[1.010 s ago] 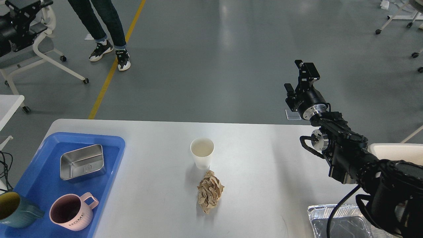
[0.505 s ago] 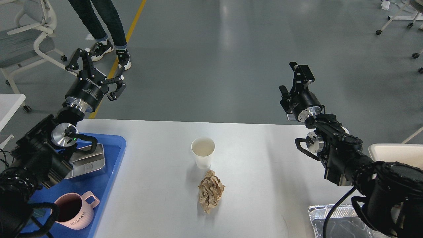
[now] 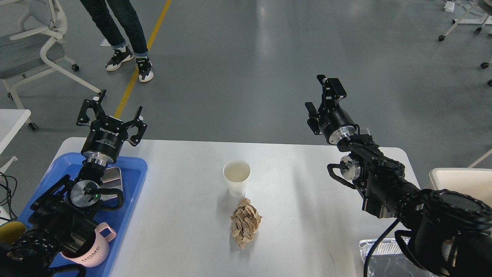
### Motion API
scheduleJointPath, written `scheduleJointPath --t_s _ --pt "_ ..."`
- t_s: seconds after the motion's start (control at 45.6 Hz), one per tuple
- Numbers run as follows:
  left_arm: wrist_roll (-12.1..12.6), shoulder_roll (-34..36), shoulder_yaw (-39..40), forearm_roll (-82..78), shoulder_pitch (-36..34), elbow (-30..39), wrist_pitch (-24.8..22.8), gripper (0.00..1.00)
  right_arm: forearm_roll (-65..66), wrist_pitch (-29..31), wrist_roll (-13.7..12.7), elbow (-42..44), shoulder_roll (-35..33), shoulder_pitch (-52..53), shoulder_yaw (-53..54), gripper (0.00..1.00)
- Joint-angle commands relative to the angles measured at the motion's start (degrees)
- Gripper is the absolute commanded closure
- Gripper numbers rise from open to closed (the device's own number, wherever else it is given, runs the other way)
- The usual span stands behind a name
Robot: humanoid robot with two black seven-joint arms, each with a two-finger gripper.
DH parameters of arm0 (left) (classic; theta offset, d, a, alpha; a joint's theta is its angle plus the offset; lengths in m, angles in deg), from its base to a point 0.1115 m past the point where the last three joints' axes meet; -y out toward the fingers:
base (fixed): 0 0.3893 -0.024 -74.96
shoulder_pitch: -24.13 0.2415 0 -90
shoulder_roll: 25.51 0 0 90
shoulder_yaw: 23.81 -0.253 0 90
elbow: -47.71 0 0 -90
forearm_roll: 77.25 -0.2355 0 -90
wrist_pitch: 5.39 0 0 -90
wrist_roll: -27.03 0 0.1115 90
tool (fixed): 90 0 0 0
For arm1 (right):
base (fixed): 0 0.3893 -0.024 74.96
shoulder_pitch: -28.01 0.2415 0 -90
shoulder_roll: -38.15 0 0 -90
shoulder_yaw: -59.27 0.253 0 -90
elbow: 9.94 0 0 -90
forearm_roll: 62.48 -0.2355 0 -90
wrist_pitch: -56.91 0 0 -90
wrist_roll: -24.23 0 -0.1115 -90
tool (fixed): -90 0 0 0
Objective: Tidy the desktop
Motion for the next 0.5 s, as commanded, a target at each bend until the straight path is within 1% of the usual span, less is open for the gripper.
scheduleJointPath --t_s 0.0,0.154,0.263,0.351,0.417,0.483 --pt "-0.07 -1.44 2.19 0.55 0.63 -0.12 -0.16 0.03 3.59 -0.03 0.01 -0.09 0.43 0.56 -4.47 0.0" --pt "-0.07 -1.97 1.75 0.46 1.34 -0.12 0.63 0.03 7.64 -0.03 -0.08 0.0 -0.1 1.0 -13.34 0.0" --pt "0.28 -1.89 1.22 0.03 1.34 -0.12 0.63 0.03 9.4 0.4 -0.17 -0.09 -1.85 1.44 -18.71 0.0" --pt "0.89 -1.97 0.96 -0.33 1.34 -0.2 1.07 0.03 11.24 2.07 -0.17 -0.35 -4.49 2.05 -22.57 0.0" --pt "1.15 -1.97 0.87 -0.42 1.34 -0.12 0.1 0.03 12.38 4.18 -0.17 -1.4 -7.47 2.32 -24.51 0.0" --pt "2.56 -2.06 0.87 -0.42 1.25 -0.12 -0.07 0.03 13.61 5.76 -0.17 -2.98 -11.42 2.84 -25.92 0.0"
